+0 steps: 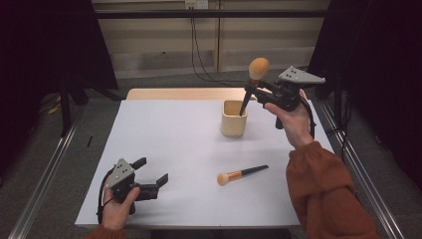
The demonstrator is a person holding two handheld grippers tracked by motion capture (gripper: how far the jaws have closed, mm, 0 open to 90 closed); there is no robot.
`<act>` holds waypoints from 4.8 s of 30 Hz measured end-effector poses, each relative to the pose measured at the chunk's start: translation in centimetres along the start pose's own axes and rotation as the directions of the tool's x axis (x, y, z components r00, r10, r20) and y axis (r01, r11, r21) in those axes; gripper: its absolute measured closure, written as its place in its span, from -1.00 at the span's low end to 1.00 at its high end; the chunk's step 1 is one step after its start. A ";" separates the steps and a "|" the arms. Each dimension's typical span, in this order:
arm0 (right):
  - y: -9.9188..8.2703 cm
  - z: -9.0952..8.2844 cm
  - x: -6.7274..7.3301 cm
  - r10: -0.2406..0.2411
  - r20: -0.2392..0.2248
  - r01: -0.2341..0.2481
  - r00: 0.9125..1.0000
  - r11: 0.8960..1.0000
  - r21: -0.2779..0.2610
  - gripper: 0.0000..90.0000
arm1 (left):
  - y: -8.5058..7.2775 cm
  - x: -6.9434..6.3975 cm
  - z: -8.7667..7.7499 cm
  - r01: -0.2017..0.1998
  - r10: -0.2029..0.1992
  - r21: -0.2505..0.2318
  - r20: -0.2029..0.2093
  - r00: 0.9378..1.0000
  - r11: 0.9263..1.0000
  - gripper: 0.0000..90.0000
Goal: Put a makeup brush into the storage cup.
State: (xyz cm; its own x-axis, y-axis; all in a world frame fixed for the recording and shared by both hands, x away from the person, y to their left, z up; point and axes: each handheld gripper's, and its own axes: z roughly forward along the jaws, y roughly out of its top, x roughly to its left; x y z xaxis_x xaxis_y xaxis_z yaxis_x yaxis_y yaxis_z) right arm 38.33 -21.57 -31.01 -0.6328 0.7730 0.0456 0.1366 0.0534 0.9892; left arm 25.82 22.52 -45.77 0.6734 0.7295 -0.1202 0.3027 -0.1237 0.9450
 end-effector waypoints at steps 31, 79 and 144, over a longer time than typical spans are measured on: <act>-3.0 5.1 -2.1 -0.021 0.061 0.016 0.998 0.997 0.079 0.44 | 0.0 0.5 -0.3 -0.007 0.007 0.000 -0.015 1.000 1.000 -0.95; -8.9 6.2 -3.4 0.072 0.082 -0.088 0.994 0.974 0.210 0.18 | -0.1 0.5 -0.3 -0.027 0.028 0.009 -0.020 0.999 1.000 -0.95; -12.0 -6.1 0.7 0.072 0.109 -0.081 0.991 0.993 0.082 -0.96 | 0.1 0.4 -1.1 -0.027 0.026 -0.007 -0.048 0.999 1.000 -0.95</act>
State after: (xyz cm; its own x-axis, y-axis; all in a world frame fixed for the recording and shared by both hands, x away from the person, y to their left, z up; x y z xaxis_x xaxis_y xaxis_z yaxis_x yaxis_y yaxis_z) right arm 31.59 -25.50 -41.96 -0.5348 0.8389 0.1011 0.2493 0.0424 0.9675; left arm 25.41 23.54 -45.45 0.6483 0.7571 -0.0806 0.2799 -0.1385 0.9500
